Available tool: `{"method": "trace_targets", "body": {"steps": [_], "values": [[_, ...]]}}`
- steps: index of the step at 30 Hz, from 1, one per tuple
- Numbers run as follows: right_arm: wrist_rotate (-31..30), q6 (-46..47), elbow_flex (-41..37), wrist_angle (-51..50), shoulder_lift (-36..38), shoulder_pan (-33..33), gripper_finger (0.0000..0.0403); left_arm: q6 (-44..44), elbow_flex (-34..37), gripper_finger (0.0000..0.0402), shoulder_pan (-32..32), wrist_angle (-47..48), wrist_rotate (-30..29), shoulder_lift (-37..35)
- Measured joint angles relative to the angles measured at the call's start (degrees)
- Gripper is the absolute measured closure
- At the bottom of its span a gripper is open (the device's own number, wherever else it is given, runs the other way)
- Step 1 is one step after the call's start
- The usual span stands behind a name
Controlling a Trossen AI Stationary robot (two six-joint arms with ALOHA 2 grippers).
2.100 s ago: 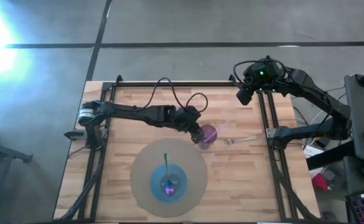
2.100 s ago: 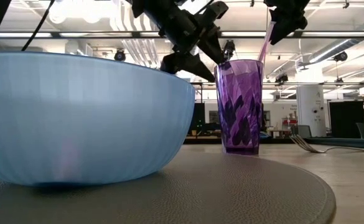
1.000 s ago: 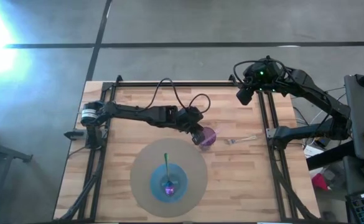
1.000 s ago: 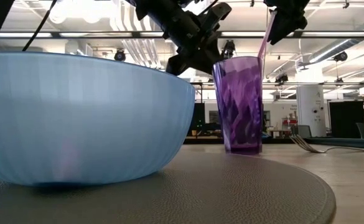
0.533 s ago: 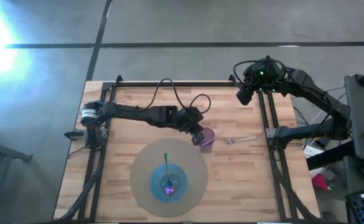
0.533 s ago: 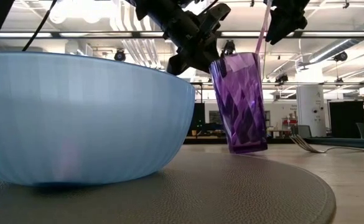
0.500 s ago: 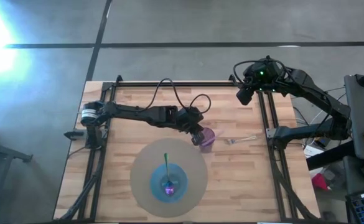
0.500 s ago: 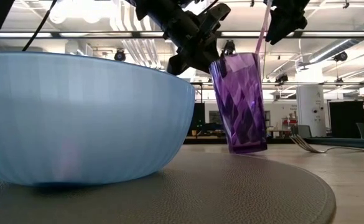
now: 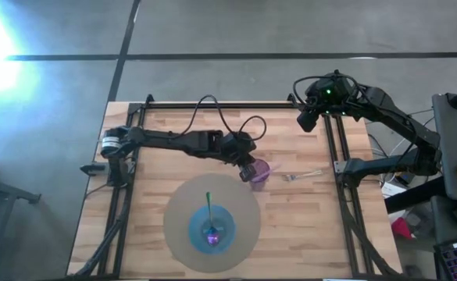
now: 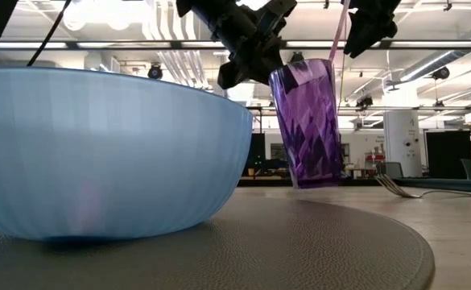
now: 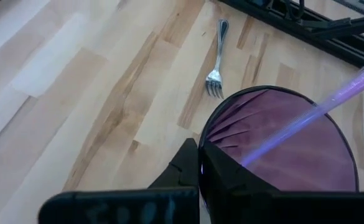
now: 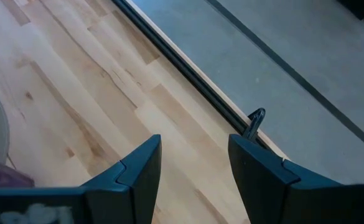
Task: Pick & Place Utensil
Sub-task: Move the purple cup to the top left of the brown placemat
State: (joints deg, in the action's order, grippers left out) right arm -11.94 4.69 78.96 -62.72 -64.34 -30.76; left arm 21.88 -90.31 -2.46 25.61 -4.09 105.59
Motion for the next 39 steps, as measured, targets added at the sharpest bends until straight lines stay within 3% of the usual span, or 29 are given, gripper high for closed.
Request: {"method": "trace_targets", "body": {"steps": [7,18,27,31,39], "values": [[0.0,0.0,0.0,-0.3,0.0,0.0,0.022,-2.7,-2.5,0.0401,-0.7,7.1,0.1,-3.0],[3.3,-0.2,0.0,-3.2,0.0,0.1,0.022,-3.4,-2.4,0.0401,-1.7,18.8,-1.0,-15.0],[8.8,-0.2,0.0,-4.0,0.0,0.2,0.022,-0.9,-1.7,0.0401,-1.7,30.6,-8.6,-24.5],[9.7,-0.2,0.0,-5.3,0.0,0.2,0.022,2.1,2.8,0.0401,-1.8,32.0,-11.9,-29.5],[11.0,-0.2,0.0,-7.6,0.1,4.4,0.022,10.2,18.7,0.0401,-2.0,32.0,-14.8,-41.0]]}}
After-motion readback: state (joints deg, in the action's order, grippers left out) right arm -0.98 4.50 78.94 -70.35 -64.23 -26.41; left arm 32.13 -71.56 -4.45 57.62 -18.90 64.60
